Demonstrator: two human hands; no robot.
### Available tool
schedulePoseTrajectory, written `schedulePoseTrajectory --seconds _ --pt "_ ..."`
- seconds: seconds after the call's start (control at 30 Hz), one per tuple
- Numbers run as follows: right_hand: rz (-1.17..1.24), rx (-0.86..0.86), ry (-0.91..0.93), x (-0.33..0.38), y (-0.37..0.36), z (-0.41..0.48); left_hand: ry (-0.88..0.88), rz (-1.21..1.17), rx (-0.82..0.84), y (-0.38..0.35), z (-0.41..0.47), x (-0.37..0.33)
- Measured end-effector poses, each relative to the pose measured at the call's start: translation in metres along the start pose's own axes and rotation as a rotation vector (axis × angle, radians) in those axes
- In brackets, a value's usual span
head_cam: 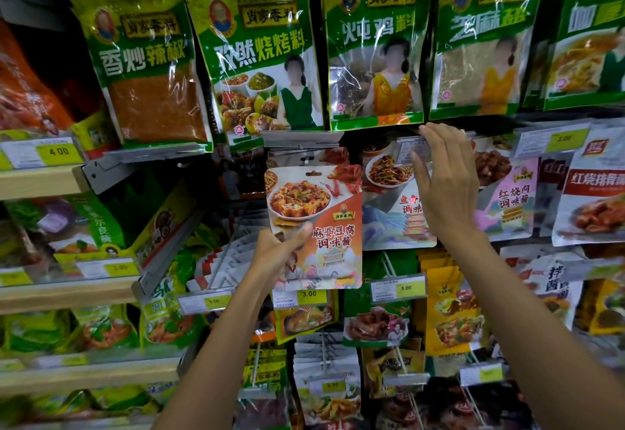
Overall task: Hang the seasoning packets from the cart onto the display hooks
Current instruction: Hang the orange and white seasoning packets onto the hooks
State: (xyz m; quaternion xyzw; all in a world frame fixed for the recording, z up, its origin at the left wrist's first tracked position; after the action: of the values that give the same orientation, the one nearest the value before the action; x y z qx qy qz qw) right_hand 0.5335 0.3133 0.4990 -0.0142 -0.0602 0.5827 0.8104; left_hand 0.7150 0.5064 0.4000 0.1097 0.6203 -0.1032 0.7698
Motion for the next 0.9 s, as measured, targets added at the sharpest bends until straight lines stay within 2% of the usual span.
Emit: schedulePoseTrajectory --seconds 0.33,0.73,0.9 --pt "-0.015 -0.009 0.013 -0.002 -0.001 0.000 -0.017 -0.068 0.001 -0.003 0.005 -0.021" --pt "-0.003 0.001 -0.007 0.000 0.000 0.001 0.046 -0.036 -0.019 -0.003 0.014 -0.011" --pt "-0.014 0.003 -0.008 0.001 0.000 0.000 0.137 0.020 -0.079 -0.012 0.034 -0.004"
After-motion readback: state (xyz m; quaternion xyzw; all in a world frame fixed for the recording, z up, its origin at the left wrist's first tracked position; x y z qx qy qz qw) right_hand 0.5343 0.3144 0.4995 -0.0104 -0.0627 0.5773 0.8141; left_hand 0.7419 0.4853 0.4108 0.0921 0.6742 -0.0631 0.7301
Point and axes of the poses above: each hand's wrist, its own z-axis towards the middle knuckle, its own y-axis out of the back of the hand, x = y × z, the point moved 2 cm from there along z, towards the middle knuckle, and after that the axes turned 15 degrees about -x, right-handed, at the moved point
